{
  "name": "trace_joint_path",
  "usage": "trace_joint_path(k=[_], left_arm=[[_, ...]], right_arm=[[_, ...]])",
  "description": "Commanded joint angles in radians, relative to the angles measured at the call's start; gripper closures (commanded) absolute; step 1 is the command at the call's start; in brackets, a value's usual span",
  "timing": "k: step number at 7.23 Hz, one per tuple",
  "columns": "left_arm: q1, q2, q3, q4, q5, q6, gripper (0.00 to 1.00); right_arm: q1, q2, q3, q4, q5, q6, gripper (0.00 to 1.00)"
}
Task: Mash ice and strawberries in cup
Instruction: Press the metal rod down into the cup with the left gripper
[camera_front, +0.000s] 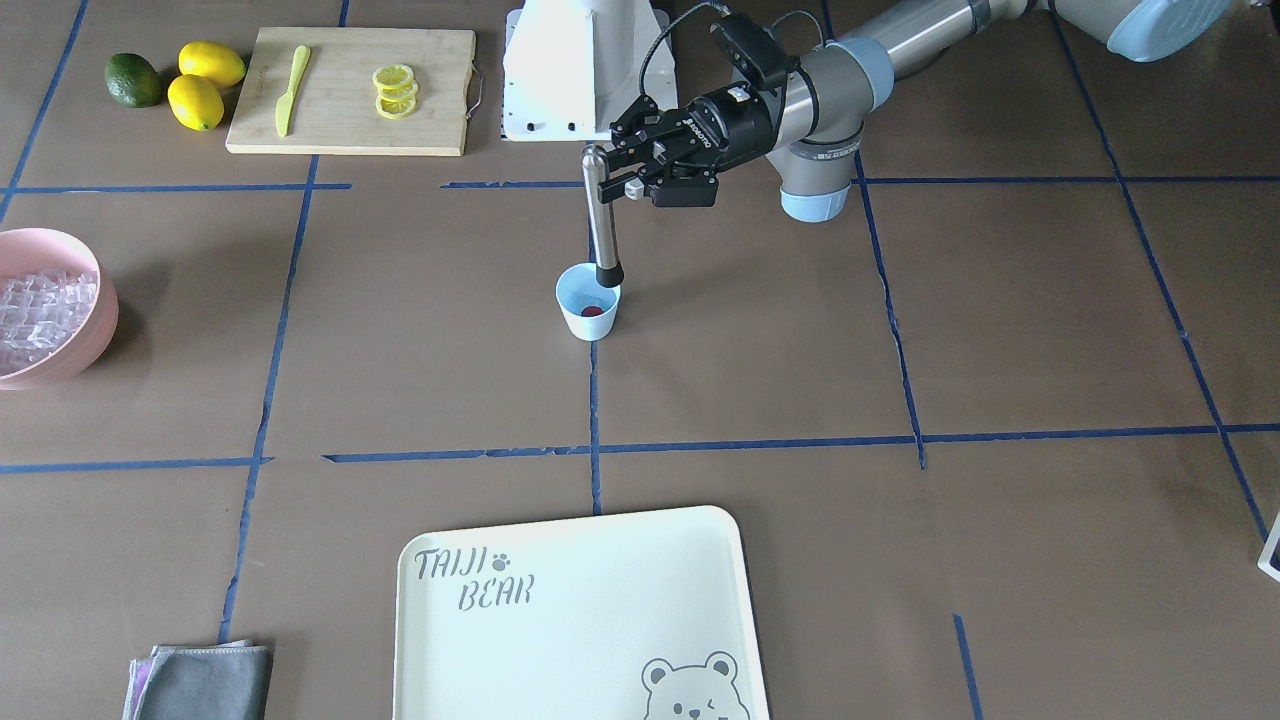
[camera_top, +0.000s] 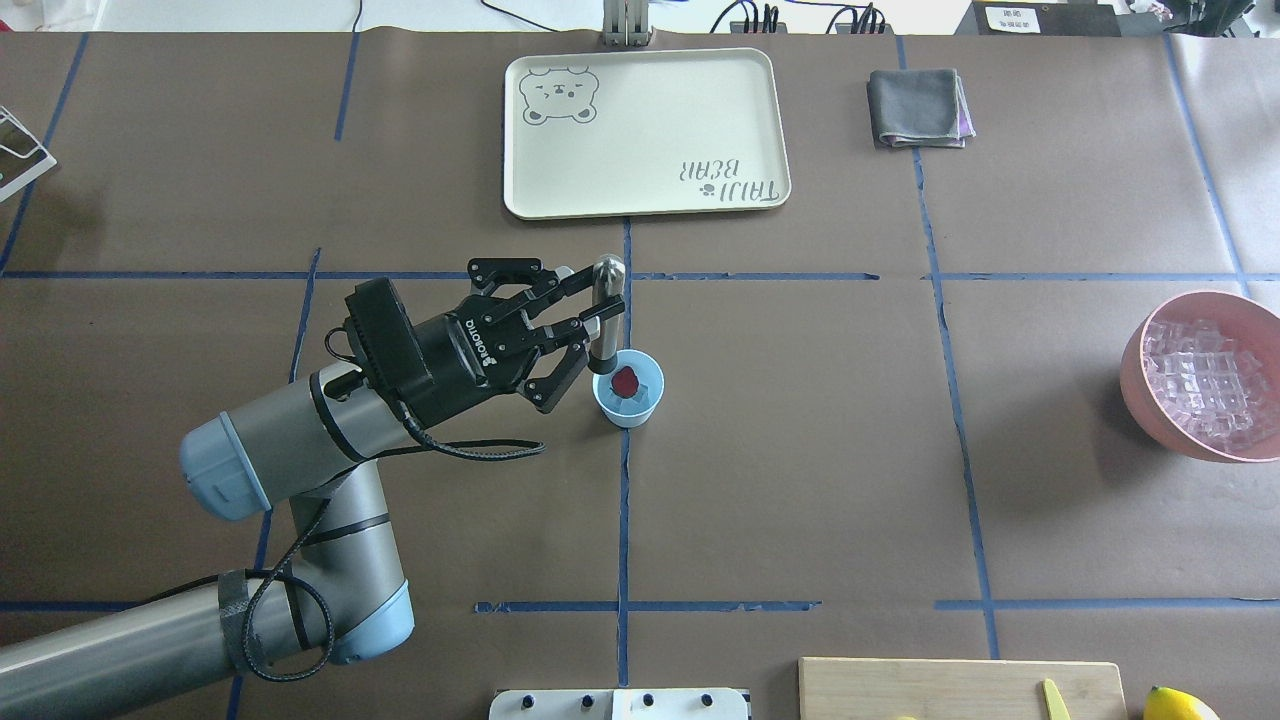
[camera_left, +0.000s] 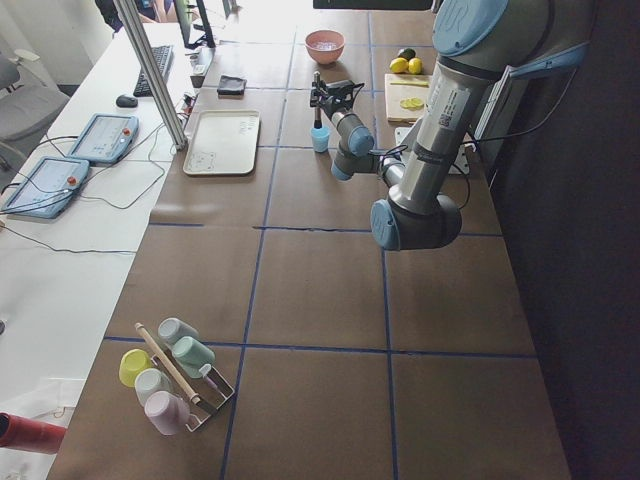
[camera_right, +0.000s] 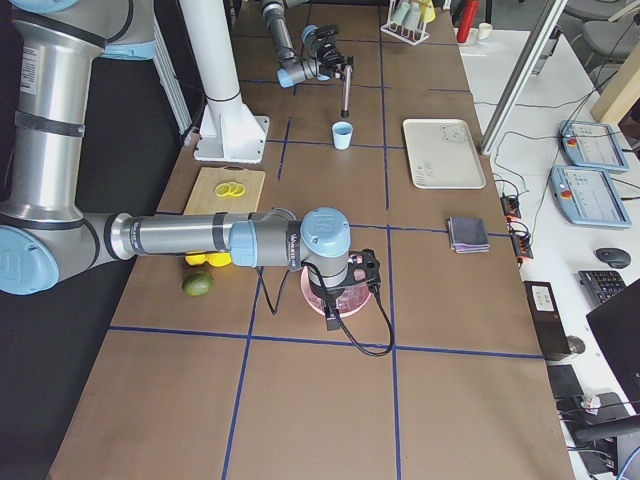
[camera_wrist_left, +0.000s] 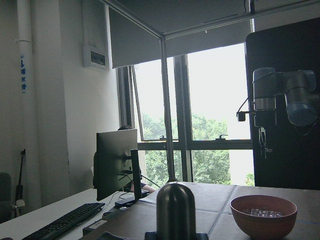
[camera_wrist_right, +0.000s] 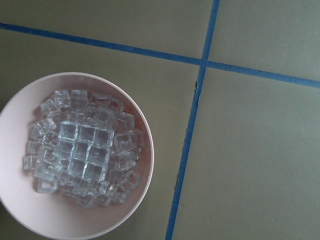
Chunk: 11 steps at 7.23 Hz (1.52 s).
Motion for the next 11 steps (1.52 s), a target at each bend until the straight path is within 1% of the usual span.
trace_joint_path(k=[1, 3, 5, 8, 11], left_arm=[[0.050, -0.019, 0.069, -0.065, 0.063, 0.051, 1.00], [0.059, -0.019, 0.082, -0.066, 0.067, 0.052, 1.00], [0.061, -0.054, 0.083, -0.063, 0.080, 0.051, 1.00], [0.065, -0.059, 0.140, -0.064, 0.090, 0.051, 1.00], [0.070, -0.059, 0.154, -0.064, 0.090, 0.051, 1.00]], right_arm=[[0.000, -0.001, -0.001, 0.000, -0.001, 0.000, 0.00], [0.000, -0.002, -0.001, 0.000, -0.001, -0.002, 0.00], [0.000, -0.001, -0.001, 0.000, -0.001, -0.002, 0.00], [0.000, -0.001, -0.002, 0.000, -0.001, -0.003, 0.00], [0.000, -0.001, -0.002, 0.000, -0.001, -0.002, 0.00]])
